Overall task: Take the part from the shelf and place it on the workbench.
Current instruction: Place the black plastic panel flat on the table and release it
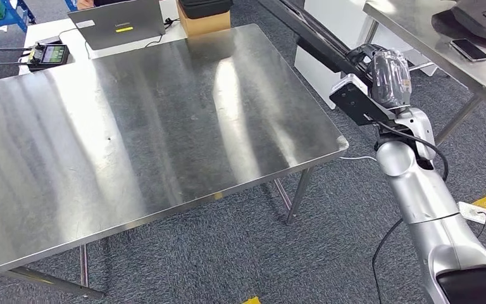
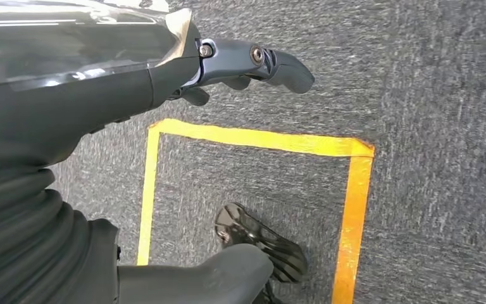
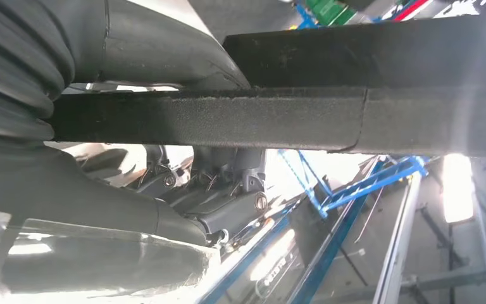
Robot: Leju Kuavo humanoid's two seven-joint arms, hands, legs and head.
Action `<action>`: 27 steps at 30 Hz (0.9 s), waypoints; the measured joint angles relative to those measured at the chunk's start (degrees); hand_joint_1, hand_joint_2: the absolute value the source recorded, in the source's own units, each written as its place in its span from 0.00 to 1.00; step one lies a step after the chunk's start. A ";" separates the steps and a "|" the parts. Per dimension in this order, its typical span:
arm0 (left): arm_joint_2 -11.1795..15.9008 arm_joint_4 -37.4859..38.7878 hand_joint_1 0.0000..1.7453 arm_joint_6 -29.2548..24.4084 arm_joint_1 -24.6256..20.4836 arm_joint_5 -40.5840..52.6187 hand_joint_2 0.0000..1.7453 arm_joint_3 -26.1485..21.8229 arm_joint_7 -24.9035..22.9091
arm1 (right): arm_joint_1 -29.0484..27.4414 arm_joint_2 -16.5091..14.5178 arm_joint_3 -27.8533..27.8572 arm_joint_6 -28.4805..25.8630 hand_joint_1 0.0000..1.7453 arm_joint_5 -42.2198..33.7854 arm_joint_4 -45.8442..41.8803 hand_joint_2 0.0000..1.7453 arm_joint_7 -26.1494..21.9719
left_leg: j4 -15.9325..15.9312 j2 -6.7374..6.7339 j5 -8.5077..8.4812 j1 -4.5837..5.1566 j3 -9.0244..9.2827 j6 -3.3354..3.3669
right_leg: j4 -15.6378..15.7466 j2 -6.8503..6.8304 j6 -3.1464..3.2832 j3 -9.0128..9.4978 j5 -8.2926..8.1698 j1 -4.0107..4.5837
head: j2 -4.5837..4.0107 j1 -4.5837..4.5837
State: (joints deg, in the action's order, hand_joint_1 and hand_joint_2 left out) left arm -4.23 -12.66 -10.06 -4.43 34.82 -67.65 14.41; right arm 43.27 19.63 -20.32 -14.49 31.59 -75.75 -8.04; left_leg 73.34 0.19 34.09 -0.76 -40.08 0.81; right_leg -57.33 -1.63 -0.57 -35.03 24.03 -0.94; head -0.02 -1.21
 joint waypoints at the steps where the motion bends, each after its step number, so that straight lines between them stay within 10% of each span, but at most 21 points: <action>1: 0.00 0.01 0.00 -0.04 0.00 0.00 1.00 0.00 -0.04 | 0.05 -0.08 -0.05 0.01 1.00 0.03 0.11 1.00 0.00 | -3.10 -0.22 -2.36 0.07 1.05 0.34 | 0.01 -0.35 0.10 0.21 0.09 0.17 | 0.00 0.01; 4: 0.08 0.01 0.00 -0.14 -0.11 0.00 1.00 -0.01 -0.07 | 0.56 -0.15 -0.07 0.04 1.00 0.12 0.39 1.00 0.00 | -13.90 -2.55 -7.69 0.84 5.56 1.60 | 0.04 -1.36 0.12 0.63 0.36 0.73 | 0.00 0.05; 9: 0.14 0.02 0.00 -0.27 -0.19 0.00 1.00 -0.02 -0.09 | 1.17 -0.21 -0.11 0.09 1.00 0.23 0.98 1.00 0.00 | -16.31 -1.14 -8.78 0.93 6.58 2.63 | -1.00 -1.90 -0.79 0.47 1.35 1.10 | 0.00 0.11; 14: 0.06 0.03 0.00 -0.28 -0.31 0.00 1.00 -0.04 -0.22 | 1.54 0.08 -0.17 0.19 1.00 0.26 2.07 1.00 0.00 | -16.81 1.46 -9.31 0.63 6.90 3.11 | -16.57 1.21 -0.71 -6.88 7.44 0.50 | 0.00 0.57; 19: -0.01 0.03 0.00 -0.34 -0.32 0.00 1.00 -0.04 -0.32 | 2.55 0.05 -0.25 0.27 1.00 0.28 3.05 1.00 -0.03 | -15.94 4.33 -8.78 0.65 6.65 2.25 | -2.32 3.18 -2.75 -0.26 1.27 -0.31 | 0.00 0.57; 23: -0.01 0.05 0.00 -0.57 -0.11 0.00 1.00 -0.08 -0.35 | 3.31 -0.02 -0.70 0.26 1.00 0.16 3.82 1.00 -0.17 | -15.38 5.22 -8.58 0.56 5.56 1.18 | -0.36 2.90 -1.50 0.55 0.83 -0.32 | 0.00 0.35; 27: 0.04 0.09 0.00 -0.68 -0.13 0.00 1.00 -0.13 -0.33 | 3.70 -0.01 -1.01 0.22 1.00 -0.14 4.22 1.00 -0.32 | -6.43 0.84 -4.01 0.41 1.27 -0.14 | -0.16 1.29 -0.14 1.13 1.19 -0.42 | 0.00 -0.18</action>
State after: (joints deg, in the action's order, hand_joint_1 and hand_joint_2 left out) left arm -4.19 -12.57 -10.74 -4.56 34.82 -67.77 14.08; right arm 46.97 19.62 -21.33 -14.27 31.45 -71.52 -8.37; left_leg 66.92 1.03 30.08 -0.35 -38.81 0.67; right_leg -57.49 -0.34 -0.71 -33.90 25.22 -1.37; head -0.02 -1.39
